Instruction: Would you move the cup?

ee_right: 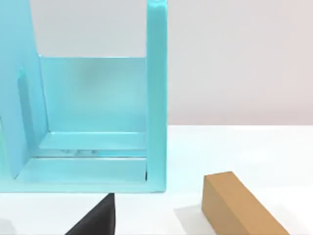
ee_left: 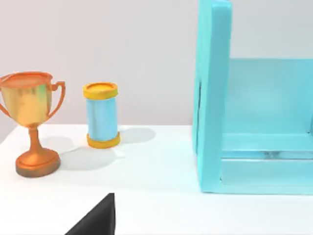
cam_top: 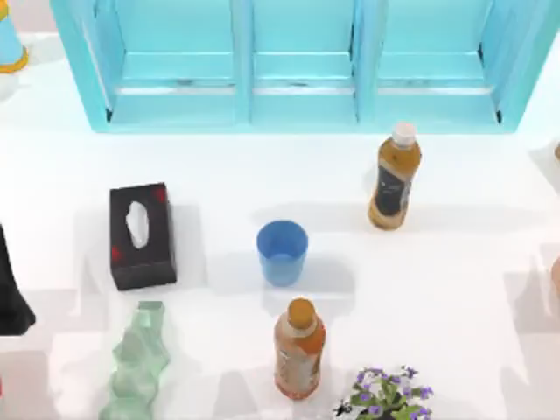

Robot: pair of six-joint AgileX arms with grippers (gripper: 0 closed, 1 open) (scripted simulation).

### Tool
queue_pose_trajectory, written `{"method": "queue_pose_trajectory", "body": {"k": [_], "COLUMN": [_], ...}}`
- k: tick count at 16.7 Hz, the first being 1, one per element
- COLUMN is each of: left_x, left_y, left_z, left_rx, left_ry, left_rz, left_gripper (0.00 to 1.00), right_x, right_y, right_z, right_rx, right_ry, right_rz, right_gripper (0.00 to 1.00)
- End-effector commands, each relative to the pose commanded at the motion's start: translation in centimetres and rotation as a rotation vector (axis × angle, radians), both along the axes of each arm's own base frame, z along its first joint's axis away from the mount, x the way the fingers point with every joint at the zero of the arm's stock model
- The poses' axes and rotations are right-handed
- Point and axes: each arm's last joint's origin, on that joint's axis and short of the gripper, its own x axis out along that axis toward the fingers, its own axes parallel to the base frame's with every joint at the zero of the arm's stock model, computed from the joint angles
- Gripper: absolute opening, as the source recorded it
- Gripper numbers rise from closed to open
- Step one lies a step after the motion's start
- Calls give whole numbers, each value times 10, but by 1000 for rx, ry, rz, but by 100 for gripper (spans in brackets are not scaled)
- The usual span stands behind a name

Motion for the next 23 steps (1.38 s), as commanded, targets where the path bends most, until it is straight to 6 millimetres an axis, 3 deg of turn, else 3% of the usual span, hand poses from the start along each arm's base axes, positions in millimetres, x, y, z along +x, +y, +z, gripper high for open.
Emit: {"method": "queue_pose_trajectory", "body": {"k": [3, 6, 12, 15, 18, 20, 23], "left_x": [0, 1, 26, 59, 103, 134, 177], "left_y": [0, -3, -21, -40, -72, -100, -151], "left_z": [2, 19, 89, 127, 154, 163, 160], "left_rx": [-3, -29, -127, -171, -195, -195, -171], "left_ry": [6, 66, 350, 551, 772, 921, 1130], "left_rz": [-3, -31, -134, -179, -202, -202, -179], "left_gripper": [100, 100, 100, 100, 100, 100, 100], "right_x": [0, 0, 0, 0, 0, 0, 0], "right_y": [0, 0, 0, 0, 0, 0, 0], "right_z": [0, 0, 0, 0, 0, 0, 0], "right_rx": [0, 0, 0, 0, 0, 0, 0], "right_ry": [0, 0, 0, 0, 0, 0, 0], "right_rz": [0, 0, 0, 0, 0, 0, 0], "right_gripper": [100, 100, 100, 100, 100, 100, 100]}}
